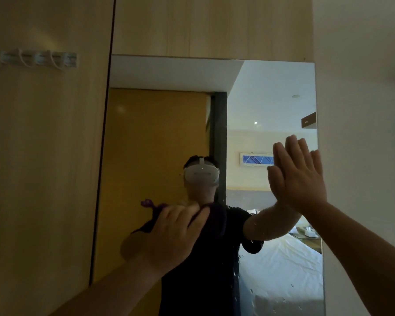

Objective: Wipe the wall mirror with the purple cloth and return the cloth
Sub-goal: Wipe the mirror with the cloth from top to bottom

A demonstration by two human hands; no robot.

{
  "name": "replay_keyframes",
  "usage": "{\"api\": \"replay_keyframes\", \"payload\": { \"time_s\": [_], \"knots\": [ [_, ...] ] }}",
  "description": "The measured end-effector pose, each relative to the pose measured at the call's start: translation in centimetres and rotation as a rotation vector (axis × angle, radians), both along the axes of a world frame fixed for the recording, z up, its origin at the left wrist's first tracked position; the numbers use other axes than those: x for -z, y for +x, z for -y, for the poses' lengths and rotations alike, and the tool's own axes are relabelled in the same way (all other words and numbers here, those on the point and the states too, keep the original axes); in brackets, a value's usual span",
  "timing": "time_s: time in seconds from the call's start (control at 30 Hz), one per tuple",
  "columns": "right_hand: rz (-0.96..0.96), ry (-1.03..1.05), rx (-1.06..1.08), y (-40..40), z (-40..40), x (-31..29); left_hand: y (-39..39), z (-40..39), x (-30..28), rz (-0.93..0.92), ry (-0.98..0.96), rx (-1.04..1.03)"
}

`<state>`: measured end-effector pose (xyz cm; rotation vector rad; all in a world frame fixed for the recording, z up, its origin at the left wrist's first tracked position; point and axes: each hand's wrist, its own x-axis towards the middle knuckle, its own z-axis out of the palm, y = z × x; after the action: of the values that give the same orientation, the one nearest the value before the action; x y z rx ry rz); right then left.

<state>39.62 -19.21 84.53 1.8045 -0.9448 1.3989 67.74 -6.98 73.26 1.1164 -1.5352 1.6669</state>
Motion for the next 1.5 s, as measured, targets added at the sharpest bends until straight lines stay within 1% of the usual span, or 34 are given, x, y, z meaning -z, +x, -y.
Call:
{"api": "replay_keyframes", "payload": {
  "time_s": [0.07, 0.17, 0.23, 0.3, 0.37, 0.43, 0.57, 0.63, 0.7, 0.87, 0.93, 0.97, 1.07, 1.17, 1.23, 1.3, 1.33, 1.4, 1.5],
  "knots": [
    [0.021, 0.007, 0.010, 0.3, 0.4, 0.4, -1.4, 0.3, -5.9, -0.029, -0.043, 0.026],
    [0.019, -0.007, 0.017, 0.3, 0.9, 0.3, -3.7, 1.1, -17.1, -0.136, -0.099, 0.062],
    [0.025, -0.012, 0.018, 0.2, 1.1, 0.3, -5.3, 1.2, -24.2, -0.175, -0.129, 0.036],
    [0.018, -0.017, 0.022, 0.1, 1.3, 0.2, -6.9, 1.7, -29.6, -0.223, -0.066, -0.082],
    [0.009, -0.026, 0.019, 0.0, 1.5, 0.2, -8.2, 3.2, -31.8, -0.234, 0.016, -0.156],
    [0.004, -0.031, 0.013, -0.2, 1.8, 0.1, -8.8, 4.6, -30.9, -0.178, -0.008, -0.180],
    [0.003, -0.049, -0.037, -0.5, 1.9, 0.1, -8.7, 5.2, -24.5, -0.029, -0.033, -0.095],
    [-0.002, -0.059, -0.100, -0.8, 1.8, 0.1, -8.7, 4.6, -19.8, -0.004, -0.012, -0.072],
    [0.000, -0.074, -0.152, -1.2, 1.8, 0.2, -8.5, 4.2, -14.2, 0.026, 0.060, -0.068],
    [-0.001, -0.055, -0.192, -1.5, 1.5, 0.0, -7.5, 3.8, 0.3, 0.121, 0.194, -0.096],
    [-0.020, -0.048, -0.192, -1.7, 1.4, -0.3, -7.3, 3.9, 3.7, 0.130, 0.239, -0.105],
    [-0.035, -0.044, -0.198, -1.9, 1.3, -0.4, -7.1, 4.0, 4.4, 0.131, 0.241, -0.097],
    [-0.023, -0.042, -0.253, -3.0, 0.9, -0.7, -7.1, 3.7, 3.9, 0.140, 0.189, -0.044],
    [0.127, -0.027, -0.228, -5.8, 1.6, -1.4, -7.7, 3.5, 1.9, 0.151, 0.106, 0.007],
    [0.188, 0.086, -0.158, -8.3, 2.9, -1.8, -8.4, 3.6, -0.9, 0.113, 0.067, 0.029],
    [0.101, 0.234, -0.052, -9.8, 4.4, -1.5, -9.4, 4.2, -5.4, 0.028, 0.015, 0.053],
    [0.045, 0.273, -0.019, -10.2, 5.1, -1.2, -10.0, 4.4, -8.1, -0.014, -0.019, 0.064],
    [0.003, 0.287, 0.008, -10.3, 6.1, -0.6, -11.3, 4.9, -14.2, -0.073, -0.091, 0.085],
    [-0.011, 0.276, 0.034, -9.9, 6.6, -0.2, -12.9, 5.6, -23.1, -0.110, -0.180, 0.086]
  ]
}}
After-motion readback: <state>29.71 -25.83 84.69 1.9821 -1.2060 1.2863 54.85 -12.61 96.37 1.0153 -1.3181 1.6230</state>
